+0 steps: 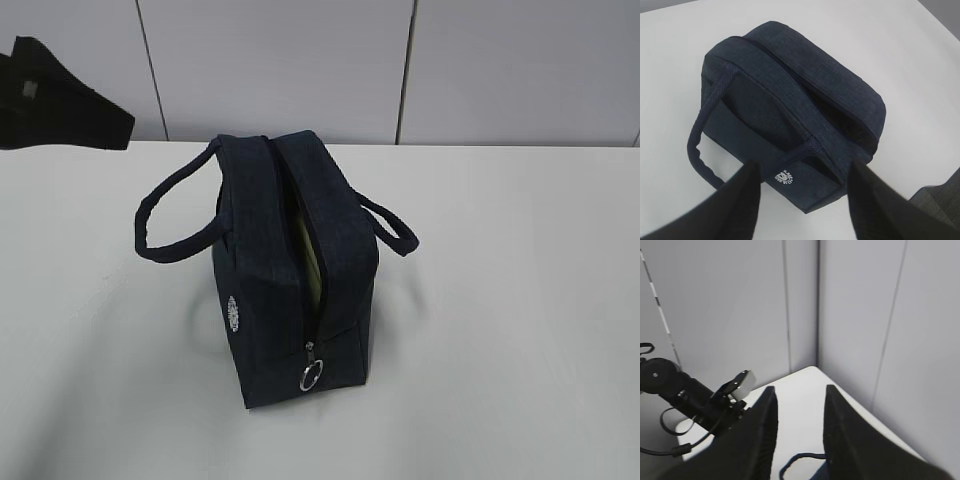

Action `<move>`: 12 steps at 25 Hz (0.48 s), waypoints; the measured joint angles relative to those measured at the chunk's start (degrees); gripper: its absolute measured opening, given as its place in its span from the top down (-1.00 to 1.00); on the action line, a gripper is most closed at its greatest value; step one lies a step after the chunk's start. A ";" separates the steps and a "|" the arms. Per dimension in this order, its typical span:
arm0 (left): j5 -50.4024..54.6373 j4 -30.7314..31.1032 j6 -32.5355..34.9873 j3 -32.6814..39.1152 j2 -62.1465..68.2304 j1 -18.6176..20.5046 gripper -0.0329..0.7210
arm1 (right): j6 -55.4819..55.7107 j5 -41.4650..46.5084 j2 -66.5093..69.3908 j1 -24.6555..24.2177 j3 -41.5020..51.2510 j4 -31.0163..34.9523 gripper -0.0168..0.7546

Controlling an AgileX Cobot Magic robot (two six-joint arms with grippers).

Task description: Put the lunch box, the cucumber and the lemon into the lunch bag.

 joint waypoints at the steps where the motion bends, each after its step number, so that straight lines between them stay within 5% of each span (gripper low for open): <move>1: 0.11 0.00 0.00 0.00 0.00 0.00 -0.11 | 0.63 0.00 -1.81 0.00 0.00 -2.36 0.36; 6: 0.45 0.00 0.00 0.00 0.00 0.00 -0.11 | 2.80 0.37 -11.50 0.00 4.79 -9.60 0.37; 12: 0.45 0.00 0.00 0.00 0.00 0.09 -0.10 | 3.12 -4.47 -26.49 0.00 28.72 -15.01 0.38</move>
